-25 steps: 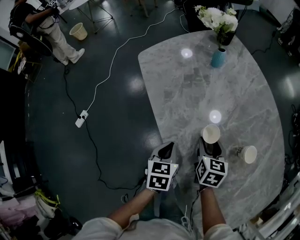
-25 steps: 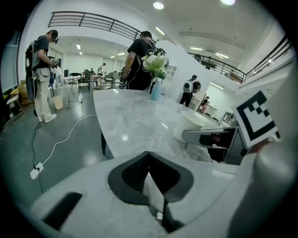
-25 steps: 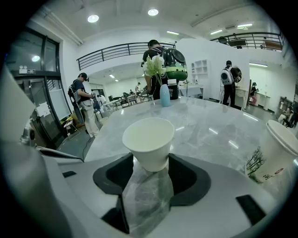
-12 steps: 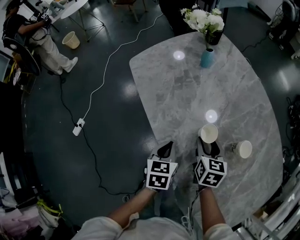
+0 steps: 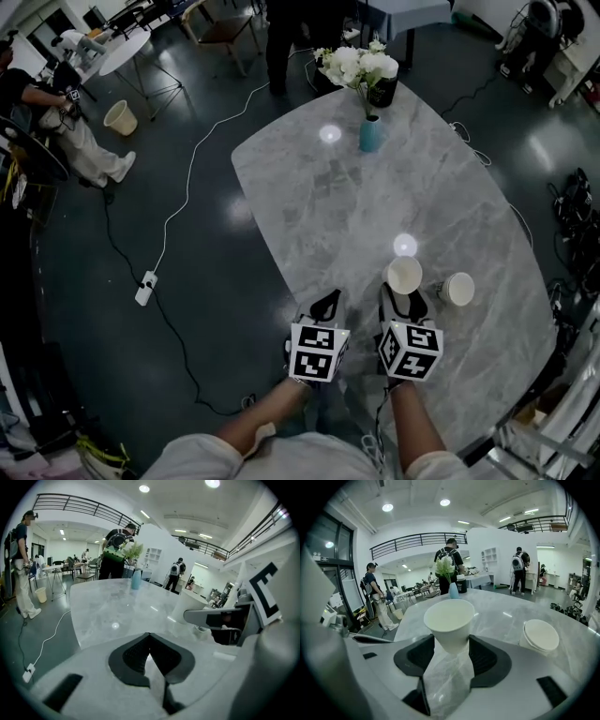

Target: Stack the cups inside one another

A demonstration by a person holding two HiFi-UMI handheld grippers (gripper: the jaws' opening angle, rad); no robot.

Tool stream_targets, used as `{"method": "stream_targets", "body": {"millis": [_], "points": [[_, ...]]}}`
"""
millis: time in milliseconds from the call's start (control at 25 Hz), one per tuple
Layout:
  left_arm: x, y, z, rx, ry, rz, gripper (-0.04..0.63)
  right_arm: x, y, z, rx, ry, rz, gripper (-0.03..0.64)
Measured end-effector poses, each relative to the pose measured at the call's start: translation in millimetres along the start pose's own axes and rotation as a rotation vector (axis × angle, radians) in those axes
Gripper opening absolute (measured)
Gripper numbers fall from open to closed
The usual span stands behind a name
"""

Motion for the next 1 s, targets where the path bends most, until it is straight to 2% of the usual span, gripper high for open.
{"method": "stream_targets", "body": {"millis": [440, 1000], "points": [[-10.3, 43.7, -33.1, 0.056, 0.059, 0.059, -0.005, -52.9, 20.9, -28.7, 0.027, 0.087, 0.044, 0.213], [-10.5, 96.0, -48.7, 0.139, 0.074, 0.133, -0.005, -97.6, 63.9, -33.6, 0.095, 0.153, 0.115, 0.213]]}}
Point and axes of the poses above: the fingertips, and each gripper's own axes: x forward along the fingers, y to its right, z out of its underside, the point moved 1 cm from there along -x, backward along the fingers, and after that the axes turned 10 degrees about x, right-handed, at the moved point
